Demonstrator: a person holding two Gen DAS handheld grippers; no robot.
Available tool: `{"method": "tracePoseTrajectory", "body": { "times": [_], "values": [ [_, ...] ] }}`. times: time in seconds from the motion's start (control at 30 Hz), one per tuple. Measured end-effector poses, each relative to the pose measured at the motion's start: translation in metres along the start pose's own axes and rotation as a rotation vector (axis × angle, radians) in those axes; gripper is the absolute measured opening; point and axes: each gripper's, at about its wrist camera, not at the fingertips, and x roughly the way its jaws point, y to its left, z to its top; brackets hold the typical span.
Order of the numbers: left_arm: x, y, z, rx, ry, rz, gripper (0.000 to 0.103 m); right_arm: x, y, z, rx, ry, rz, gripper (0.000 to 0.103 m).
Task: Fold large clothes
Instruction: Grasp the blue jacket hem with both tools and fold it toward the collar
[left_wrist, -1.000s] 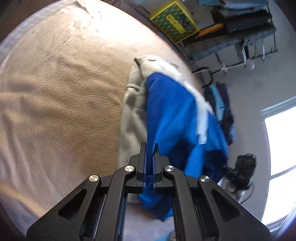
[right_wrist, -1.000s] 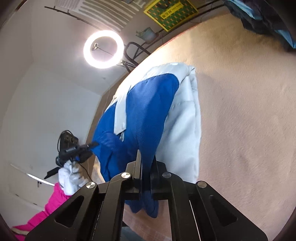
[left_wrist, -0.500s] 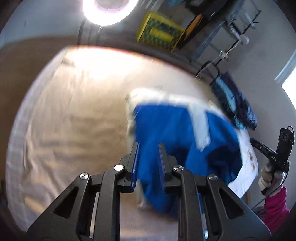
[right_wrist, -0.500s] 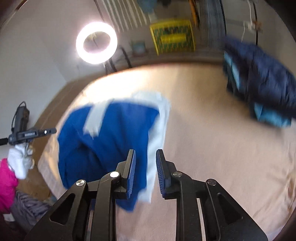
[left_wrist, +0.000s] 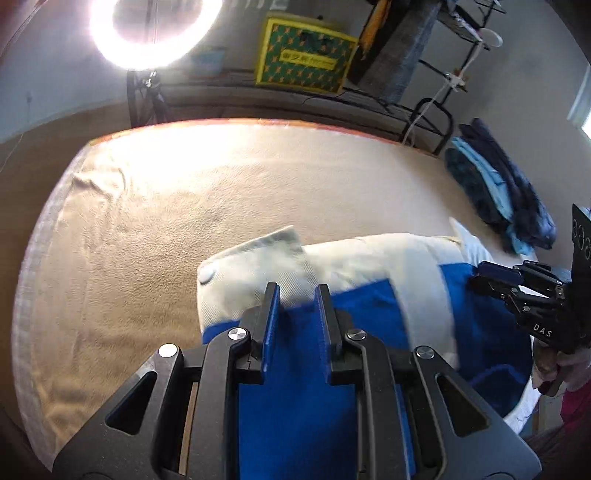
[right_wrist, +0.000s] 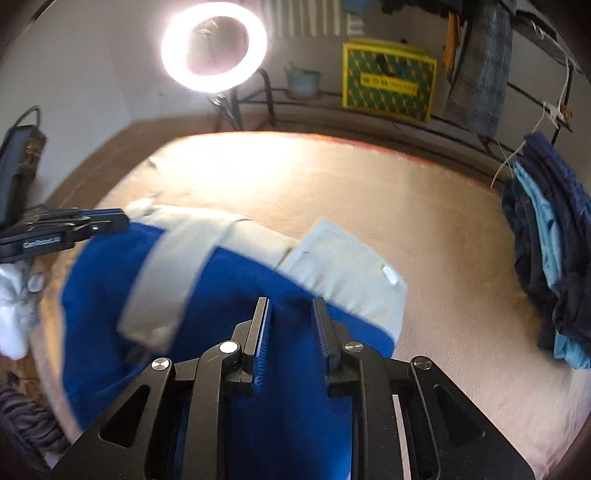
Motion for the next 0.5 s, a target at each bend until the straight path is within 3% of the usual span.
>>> {"method": "tracePoseTrajectory", "body": {
  "times": [0.1, 0.27, 0.4, 0.5],
  "values": [
    [0.029, 0.018, -0.008, -0.049, 0.035, -0.044, 0.017, 0.022, -0.001, -0.003, -0.039, 0.036, -0.011, 0.017],
    [0.023, 0.02, -0.006, -0.017, 0.025, -0.058, 0.017, 0.023, -0.003, -0.003, -0.053, 0.047, -0.008, 0.017],
    [-0.011, 0.014, -0.001, 0.0, -0.025, -0.067, 0.017, -0.011, -0.019, 0.003, 0.028, 0.008, 0.046, 0.017],
    [-0.03, -0.001, -0.003, 0.032, -0.053, -0.111, 0.017, -0.04, -0.05, -0.001, 0.171, -0.053, 0.09, 0.02]
  ]
}}
